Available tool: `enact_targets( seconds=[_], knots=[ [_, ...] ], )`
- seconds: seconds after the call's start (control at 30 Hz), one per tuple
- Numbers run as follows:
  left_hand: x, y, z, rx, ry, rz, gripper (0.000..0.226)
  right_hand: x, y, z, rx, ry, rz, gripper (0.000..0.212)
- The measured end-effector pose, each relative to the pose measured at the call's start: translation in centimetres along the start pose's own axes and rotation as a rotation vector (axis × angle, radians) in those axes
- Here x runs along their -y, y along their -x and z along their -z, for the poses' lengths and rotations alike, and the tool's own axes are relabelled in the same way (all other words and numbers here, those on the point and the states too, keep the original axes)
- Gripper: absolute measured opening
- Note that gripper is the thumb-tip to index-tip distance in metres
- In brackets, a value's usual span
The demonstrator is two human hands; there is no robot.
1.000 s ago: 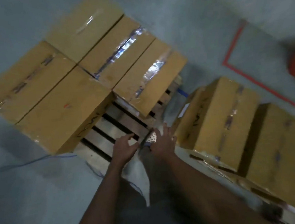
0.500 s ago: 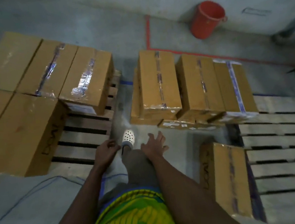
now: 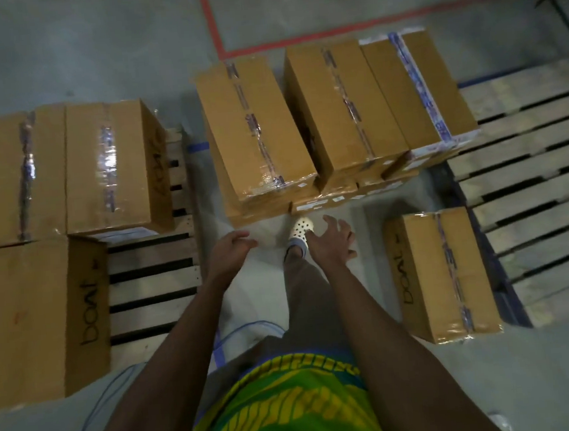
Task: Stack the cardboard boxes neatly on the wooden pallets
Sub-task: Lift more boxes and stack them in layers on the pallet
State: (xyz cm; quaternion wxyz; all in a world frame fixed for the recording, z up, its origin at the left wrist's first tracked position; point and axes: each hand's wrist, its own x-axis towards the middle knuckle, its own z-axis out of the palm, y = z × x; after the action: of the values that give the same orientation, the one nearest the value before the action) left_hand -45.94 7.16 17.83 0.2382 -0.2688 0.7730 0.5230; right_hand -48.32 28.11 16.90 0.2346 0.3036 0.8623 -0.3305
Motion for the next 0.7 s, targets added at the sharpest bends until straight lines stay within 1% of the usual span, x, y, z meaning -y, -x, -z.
enact_targets(
  seconds=[0.07, 0.13, 0.17, 0.2, 0.23, 0.3, 0.33, 0.4, 0.5, 0.63, 0.7],
  knots=[
    [-2.3, -4.0, -0.7, -0.016, 0.050, 0.062, 0.029, 1.3, -3.9, 0.4, -0.012, -0.061, -0.002, 0.063],
    [-4.0, -8.5, -1.4, -0.029, 0.101, 0.131, 0.013, 2.5, -8.5, 0.4, -0.023, -0.112, -0.029, 0.063],
    [-4.7, -10.8, -1.6, -0.041, 0.126, 0.178, 0.011, 3.0, -11.0, 0.2, -0.016, -0.132, -0.044, 0.063],
    [-5.1, -13.2, -1.9, -0.061, 0.146, 0.225, 0.013, 3.4, -13.4, -0.3, -0.002, -0.153, -0.053, 0.064],
    [-5.3, -15.7, -2.2, -0.087, 0.161, 0.273, 0.023, 3.9, -15.9, -0.7, 0.014, -0.167, -0.055, 0.064],
    [-5.5, -20.4, -3.0, -0.130, 0.170, 0.350, 0.055, 4.7, -21.2, -2.0, 0.036, -0.159, -0.051, 0.064],
    [-5.3, -22.6, -3.5, -0.160, 0.174, 0.370, 0.064, 5.2, -24.0, -2.8, 0.045, -0.139, -0.040, 0.064],
    [-4.5, -26.6, -4.4, -0.228, 0.211, 0.378, 0.063, 6.0, -29.3, -4.7, 0.049, -0.075, 0.002, 0.067],
    [-2.8, -30.6, -5.4, -0.334, 0.274, 0.447, 0.048, 6.7, -35.1, -7.2, 0.068, -0.016, 0.055, 0.075],
    [-1.6, -32.8, -6.6, -0.333, 0.325, 0.524, 0.047, 6.3, -38.7, -8.6, 0.116, 0.013, 0.050, 0.087],
    [-1.4, -33.0, -7.1, -0.347, 0.336, 0.535, 0.046, 6.1, -39.3, -9.1, 0.169, 0.019, 0.023, 0.091]
  ],
)
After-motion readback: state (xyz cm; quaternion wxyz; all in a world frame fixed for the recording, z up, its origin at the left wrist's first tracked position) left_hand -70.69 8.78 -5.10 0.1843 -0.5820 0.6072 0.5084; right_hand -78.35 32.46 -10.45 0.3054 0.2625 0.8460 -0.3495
